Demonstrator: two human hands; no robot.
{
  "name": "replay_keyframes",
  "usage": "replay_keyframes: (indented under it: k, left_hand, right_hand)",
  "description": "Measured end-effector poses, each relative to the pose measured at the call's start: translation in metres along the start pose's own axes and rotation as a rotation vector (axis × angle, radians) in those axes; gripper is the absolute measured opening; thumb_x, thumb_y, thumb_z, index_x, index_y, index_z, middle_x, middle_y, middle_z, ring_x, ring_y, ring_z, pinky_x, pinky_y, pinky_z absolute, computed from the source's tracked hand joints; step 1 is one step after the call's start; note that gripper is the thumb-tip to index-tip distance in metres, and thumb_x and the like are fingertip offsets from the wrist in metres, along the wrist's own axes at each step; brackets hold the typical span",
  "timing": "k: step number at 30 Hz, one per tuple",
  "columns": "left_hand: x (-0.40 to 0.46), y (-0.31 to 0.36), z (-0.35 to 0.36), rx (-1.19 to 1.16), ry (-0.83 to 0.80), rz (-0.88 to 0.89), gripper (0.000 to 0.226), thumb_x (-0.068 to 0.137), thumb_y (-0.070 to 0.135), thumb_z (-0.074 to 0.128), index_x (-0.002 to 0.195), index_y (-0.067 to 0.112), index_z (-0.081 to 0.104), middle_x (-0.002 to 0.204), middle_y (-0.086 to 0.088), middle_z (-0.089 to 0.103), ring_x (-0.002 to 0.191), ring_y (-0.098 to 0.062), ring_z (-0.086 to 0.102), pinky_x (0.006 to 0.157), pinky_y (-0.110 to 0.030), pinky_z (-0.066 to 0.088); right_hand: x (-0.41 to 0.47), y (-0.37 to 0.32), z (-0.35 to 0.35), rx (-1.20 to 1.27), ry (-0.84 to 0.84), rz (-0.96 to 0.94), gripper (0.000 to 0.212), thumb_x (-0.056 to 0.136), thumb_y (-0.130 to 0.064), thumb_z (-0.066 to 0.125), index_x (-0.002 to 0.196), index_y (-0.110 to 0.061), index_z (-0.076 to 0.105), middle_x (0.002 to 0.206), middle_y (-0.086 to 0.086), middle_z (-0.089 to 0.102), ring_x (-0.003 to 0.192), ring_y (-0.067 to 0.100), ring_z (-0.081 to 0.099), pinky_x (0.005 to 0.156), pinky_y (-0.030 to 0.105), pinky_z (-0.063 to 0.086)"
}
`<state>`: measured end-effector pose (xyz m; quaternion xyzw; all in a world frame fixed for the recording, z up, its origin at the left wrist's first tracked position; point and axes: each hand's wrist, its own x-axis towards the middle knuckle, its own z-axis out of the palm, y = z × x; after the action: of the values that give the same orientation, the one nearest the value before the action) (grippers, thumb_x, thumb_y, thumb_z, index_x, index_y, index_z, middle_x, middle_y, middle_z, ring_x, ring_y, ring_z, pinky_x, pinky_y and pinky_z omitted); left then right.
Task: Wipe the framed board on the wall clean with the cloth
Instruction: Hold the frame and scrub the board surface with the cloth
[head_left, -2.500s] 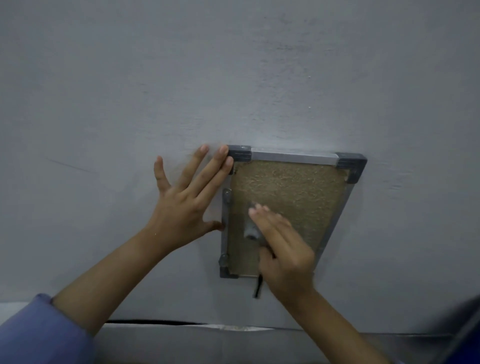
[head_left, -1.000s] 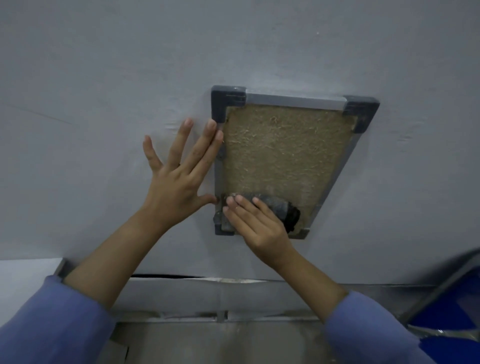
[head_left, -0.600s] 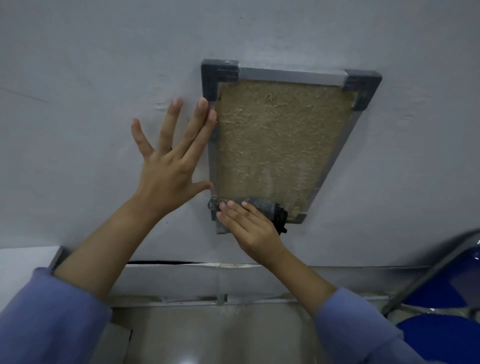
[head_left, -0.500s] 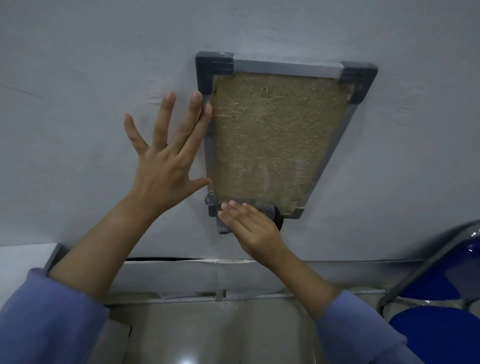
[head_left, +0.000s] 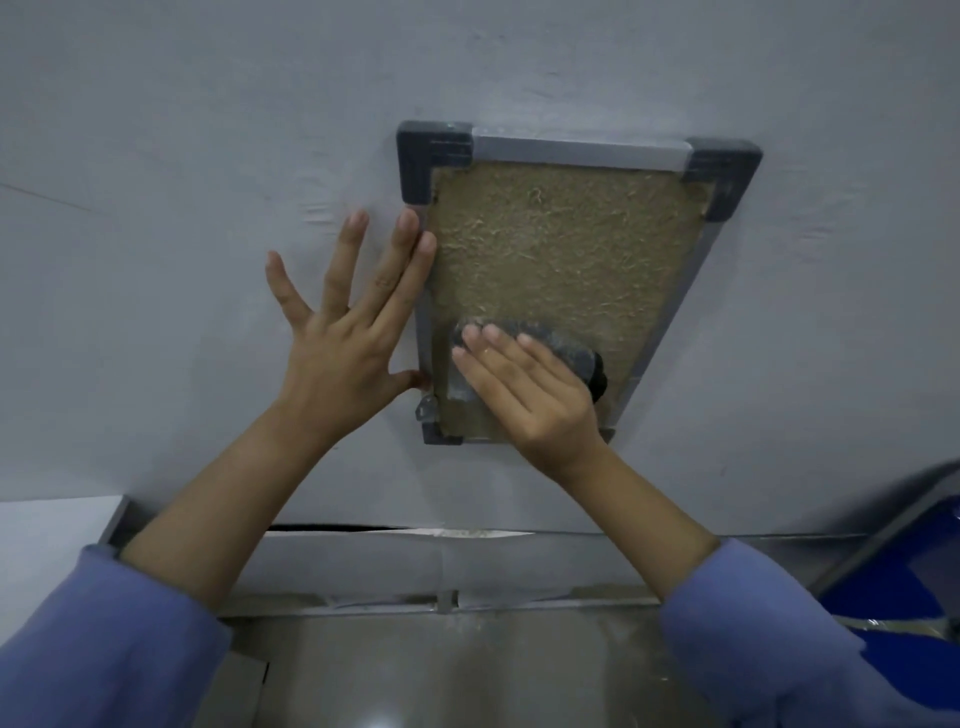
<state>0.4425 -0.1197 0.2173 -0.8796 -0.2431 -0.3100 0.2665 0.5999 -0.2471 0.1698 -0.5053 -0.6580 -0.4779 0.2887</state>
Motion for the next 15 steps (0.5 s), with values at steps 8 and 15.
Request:
replay_keyframes:
  k: [8,15]
  left_hand:
    - [-0.001,-0.001,0.003,-0.049,0.006,0.017,0.137,0.052,0.061,0.079,0.152,0.019,-0.004,0.157,0.006,-0.02,0.144,-0.032,0.006,0.093,-0.079,0.011]
    - [-0.002,-0.001,0.0,-0.056,0.0,0.021,0.136,0.052,0.06,0.079,0.152,0.018,-0.002,0.158,0.005,-0.017,0.146,-0.026,-0.002,0.095,-0.078,0.009]
  right_hand:
    - [-0.077,-0.023,0.017,0.133,-0.246,-0.065,0.024,0.092,-0.007,0.058,0.114,-0.007,0.069,0.121,0.008,0.065,0.117,0.018,0.059,0.093,0.032,0.051]
    - [-0.083,-0.04,-0.006,0.221,-0.292,0.167,0.03,0.098,-0.002,0.042,0.111,-0.005,0.069,0.118,0.009,0.066,0.114,0.021,0.061,0.087,0.036,0.054]
